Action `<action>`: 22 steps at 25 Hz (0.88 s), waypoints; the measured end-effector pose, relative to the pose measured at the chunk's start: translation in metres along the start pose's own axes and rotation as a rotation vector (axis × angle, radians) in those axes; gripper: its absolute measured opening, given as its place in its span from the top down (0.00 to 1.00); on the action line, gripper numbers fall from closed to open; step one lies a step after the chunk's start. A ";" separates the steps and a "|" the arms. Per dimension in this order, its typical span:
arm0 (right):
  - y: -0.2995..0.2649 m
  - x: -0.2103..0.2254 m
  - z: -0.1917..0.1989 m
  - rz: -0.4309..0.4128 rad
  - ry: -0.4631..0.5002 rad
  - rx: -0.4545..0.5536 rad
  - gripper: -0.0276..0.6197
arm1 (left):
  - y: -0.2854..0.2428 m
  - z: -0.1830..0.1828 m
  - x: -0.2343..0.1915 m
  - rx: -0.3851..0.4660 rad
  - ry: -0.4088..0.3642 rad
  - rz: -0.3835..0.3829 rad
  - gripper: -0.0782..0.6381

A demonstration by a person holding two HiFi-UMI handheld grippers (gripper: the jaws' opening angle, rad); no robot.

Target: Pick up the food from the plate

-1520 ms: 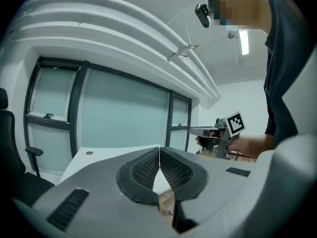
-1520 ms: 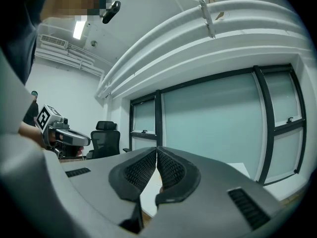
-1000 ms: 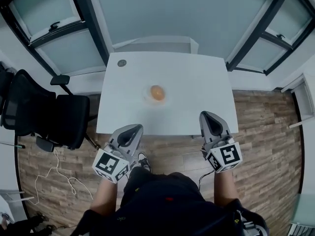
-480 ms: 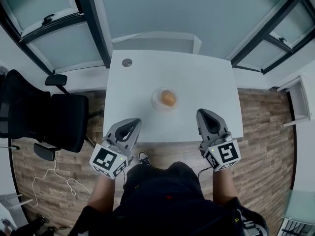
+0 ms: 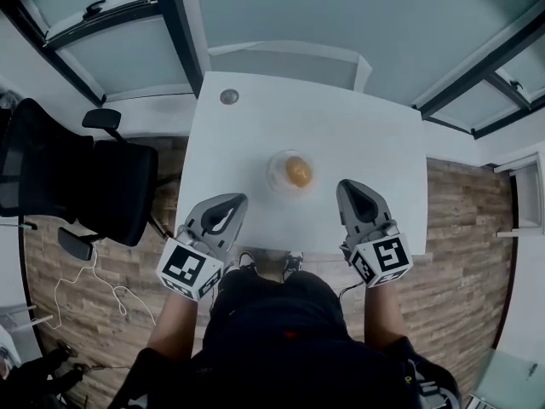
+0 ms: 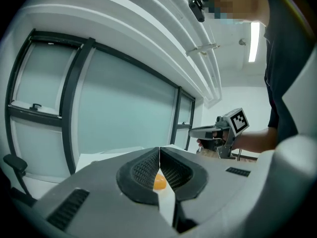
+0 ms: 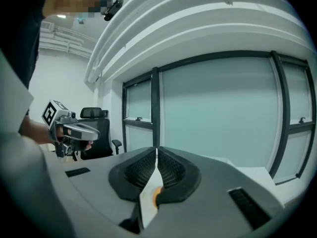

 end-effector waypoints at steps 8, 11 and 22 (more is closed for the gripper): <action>-0.053 0.040 0.054 -0.103 -0.046 -0.142 0.91 | -0.042 0.006 0.008 -0.059 0.034 -0.068 0.86; -0.076 0.041 0.086 -0.157 -0.083 -0.234 0.73 | -0.046 0.013 0.008 -0.073 0.057 -0.100 0.86; -0.152 0.031 0.161 -0.185 -0.060 -0.411 0.42 | -0.022 0.052 0.006 -0.143 0.150 -0.208 0.86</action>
Point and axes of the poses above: the fingertips, and each gripper's own axes: y backward along the fingers, x to its right, z out of its underside, the point moved 5 cm from there along y, backward along the fingers, and after that the axes turned 7 degrees about -x, right-handed, at the moved point
